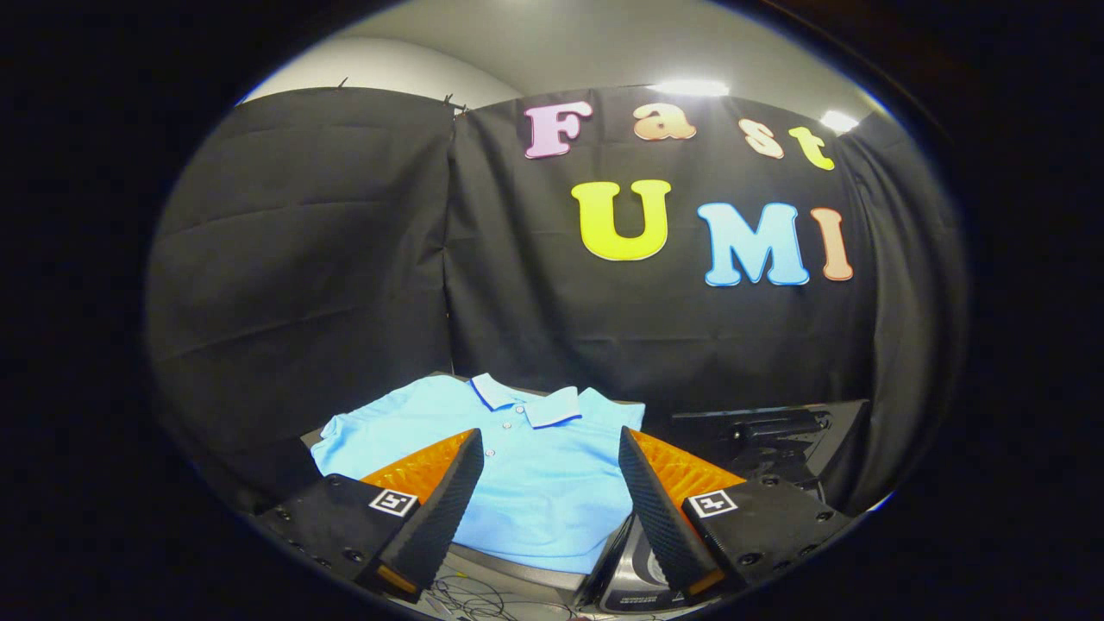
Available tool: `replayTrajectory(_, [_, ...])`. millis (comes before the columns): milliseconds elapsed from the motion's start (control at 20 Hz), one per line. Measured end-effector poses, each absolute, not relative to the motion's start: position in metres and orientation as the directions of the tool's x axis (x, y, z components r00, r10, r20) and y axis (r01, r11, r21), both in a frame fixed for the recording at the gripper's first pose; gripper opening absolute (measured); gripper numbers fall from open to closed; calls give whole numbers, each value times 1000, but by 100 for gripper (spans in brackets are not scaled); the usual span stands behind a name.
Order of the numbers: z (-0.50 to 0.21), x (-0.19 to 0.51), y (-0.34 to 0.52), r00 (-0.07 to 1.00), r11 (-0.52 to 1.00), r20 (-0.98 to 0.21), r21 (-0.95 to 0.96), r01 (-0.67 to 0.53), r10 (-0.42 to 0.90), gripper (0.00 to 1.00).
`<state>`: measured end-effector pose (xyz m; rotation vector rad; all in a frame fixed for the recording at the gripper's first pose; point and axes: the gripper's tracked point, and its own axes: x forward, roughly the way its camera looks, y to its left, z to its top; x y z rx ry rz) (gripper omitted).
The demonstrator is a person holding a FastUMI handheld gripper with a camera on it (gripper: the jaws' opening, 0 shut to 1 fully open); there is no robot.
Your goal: Put the clothes into the washing machine and then close the washing machine lid.
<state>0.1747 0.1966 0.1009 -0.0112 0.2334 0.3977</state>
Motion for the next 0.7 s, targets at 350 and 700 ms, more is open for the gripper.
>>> replayTrajectory(350, [71,206,248,826,889,-348,53,-454,443,98])
replayTrajectory(700, [53,233,286,773,860,-438,2,-510,459,98])
